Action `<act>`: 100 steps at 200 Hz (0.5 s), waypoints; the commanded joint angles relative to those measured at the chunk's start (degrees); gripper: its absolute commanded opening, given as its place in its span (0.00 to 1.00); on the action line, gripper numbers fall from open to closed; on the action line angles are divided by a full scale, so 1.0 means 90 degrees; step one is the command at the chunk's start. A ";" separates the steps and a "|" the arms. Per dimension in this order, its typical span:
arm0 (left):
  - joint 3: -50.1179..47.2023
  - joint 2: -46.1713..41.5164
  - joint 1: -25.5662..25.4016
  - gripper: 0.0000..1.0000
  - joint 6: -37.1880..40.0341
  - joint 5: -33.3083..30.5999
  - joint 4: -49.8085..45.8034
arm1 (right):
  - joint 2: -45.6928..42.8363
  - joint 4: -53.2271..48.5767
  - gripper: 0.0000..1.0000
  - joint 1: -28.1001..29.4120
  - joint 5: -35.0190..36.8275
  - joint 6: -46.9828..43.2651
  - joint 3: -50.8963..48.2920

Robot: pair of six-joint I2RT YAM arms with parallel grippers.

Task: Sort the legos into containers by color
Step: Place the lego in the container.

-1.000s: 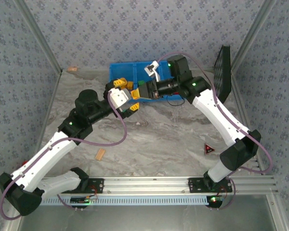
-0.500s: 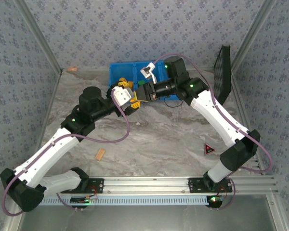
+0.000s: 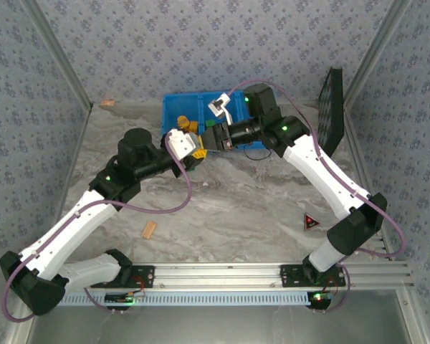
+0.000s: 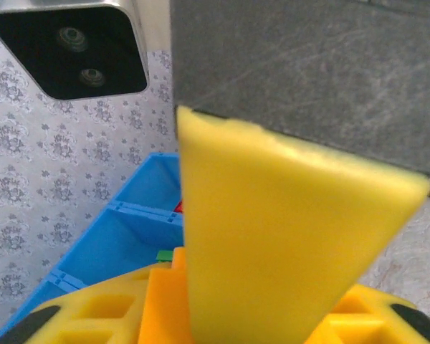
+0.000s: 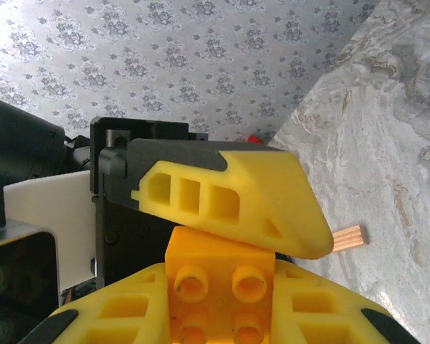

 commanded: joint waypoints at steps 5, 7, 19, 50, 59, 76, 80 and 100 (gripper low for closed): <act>0.0427 -0.0018 0.0105 0.32 -0.0299 -0.0041 0.0352 | -0.0106 -0.0375 0.28 0.0053 -0.0009 -0.0187 -0.0187; 0.0427 -0.0017 0.0109 0.31 -0.0316 -0.0049 0.0352 | -0.0104 -0.0370 0.28 0.0050 -0.0001 -0.0190 -0.0195; 0.0397 -0.0014 0.0157 0.28 -0.0422 -0.0094 0.0406 | -0.0107 -0.0416 0.28 0.0025 0.0043 -0.0219 -0.0251; 0.0278 -0.0066 0.0331 0.24 -0.0673 -0.0079 0.0596 | -0.0107 -0.0417 0.35 -0.0077 0.0087 -0.0262 -0.0423; 0.0280 -0.0056 0.0359 0.23 -0.0700 -0.0088 0.0587 | -0.0114 -0.0415 0.43 -0.0147 0.0092 -0.0308 -0.0444; 0.0270 -0.0032 0.0429 0.22 -0.0748 -0.0142 0.0587 | -0.0204 -0.0563 0.55 -0.0345 0.0140 -0.0365 -0.0544; 0.0268 -0.0019 0.0456 0.22 -0.0767 -0.0157 0.0586 | -0.0238 -0.0554 0.58 -0.0403 0.0140 -0.0366 -0.0571; 0.0284 0.0056 0.0590 0.21 -0.0842 -0.0226 0.0521 | -0.0398 -0.0565 0.68 -0.0641 0.0122 -0.0408 -0.0684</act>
